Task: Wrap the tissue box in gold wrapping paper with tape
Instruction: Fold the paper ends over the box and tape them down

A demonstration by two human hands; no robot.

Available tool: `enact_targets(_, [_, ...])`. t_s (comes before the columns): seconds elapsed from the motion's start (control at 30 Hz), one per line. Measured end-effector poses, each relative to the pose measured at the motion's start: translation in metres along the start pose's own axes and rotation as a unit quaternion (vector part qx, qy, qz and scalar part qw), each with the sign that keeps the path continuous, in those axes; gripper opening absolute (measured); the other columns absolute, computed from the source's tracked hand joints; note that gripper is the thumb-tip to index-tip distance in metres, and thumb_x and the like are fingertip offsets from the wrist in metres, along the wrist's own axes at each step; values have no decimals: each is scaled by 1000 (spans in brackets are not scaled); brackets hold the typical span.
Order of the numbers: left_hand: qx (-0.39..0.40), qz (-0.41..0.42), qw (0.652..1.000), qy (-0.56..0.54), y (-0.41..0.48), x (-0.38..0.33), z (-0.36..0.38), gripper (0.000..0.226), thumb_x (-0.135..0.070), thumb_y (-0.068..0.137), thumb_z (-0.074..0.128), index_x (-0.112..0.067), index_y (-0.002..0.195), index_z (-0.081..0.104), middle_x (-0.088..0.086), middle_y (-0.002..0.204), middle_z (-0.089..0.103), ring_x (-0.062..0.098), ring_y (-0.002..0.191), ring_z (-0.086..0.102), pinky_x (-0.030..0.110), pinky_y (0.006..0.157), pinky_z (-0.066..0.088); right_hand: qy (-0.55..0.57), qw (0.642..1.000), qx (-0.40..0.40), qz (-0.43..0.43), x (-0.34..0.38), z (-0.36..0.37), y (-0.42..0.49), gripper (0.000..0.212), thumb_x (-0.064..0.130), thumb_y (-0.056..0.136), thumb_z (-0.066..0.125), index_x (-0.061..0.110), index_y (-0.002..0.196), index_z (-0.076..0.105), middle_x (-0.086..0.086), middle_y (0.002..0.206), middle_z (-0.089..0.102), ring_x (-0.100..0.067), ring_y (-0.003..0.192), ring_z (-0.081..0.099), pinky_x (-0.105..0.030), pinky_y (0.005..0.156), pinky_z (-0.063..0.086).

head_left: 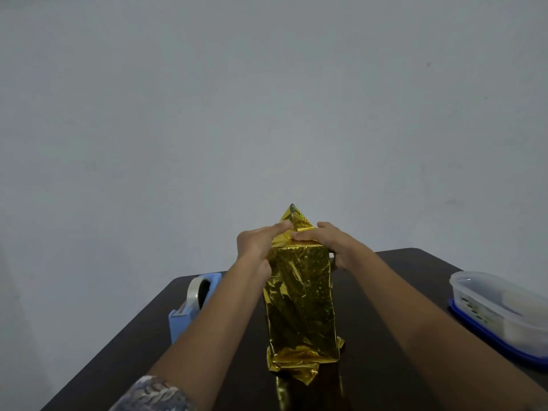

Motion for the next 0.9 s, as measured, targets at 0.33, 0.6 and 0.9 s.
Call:
enact_targets(0.33, [-56,32,998,11,11,8,0,18,-10,70,82,-6,75,66,12,83,68,26,74,65,31,66,55,-3,1000,-11,-3,-1,0,5,98,31,67,84,14,144,26,-15,134,49,-31,120,50,-33,60,50])
enact_targets(0.6, [-71,83,992,60,19,15,-2,15,-8,73,79,-16,65,69,8,84,70,27,88,67,42,88,54,-14,1000,-17,-11,-2,-2,8,99,29,70,82,18,147,20,-15,138,44,-31,124,46,-42,78,51])
enact_targets(0.9, [-61,140,985,76,23,18,-2,19,-9,73,78,-27,66,74,3,107,68,28,104,62,47,91,51,-23,1000,-15,-12,-1,-1,7,102,32,67,83,20,146,21,-14,138,44,-32,125,45,-53,96,46])
Point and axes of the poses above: each hand's wrist, its own y-axis towards the middle knuckle, its own z-axis out of the palm, x = y × z, the point moved 3 cm from there along y, towards the middle knuckle
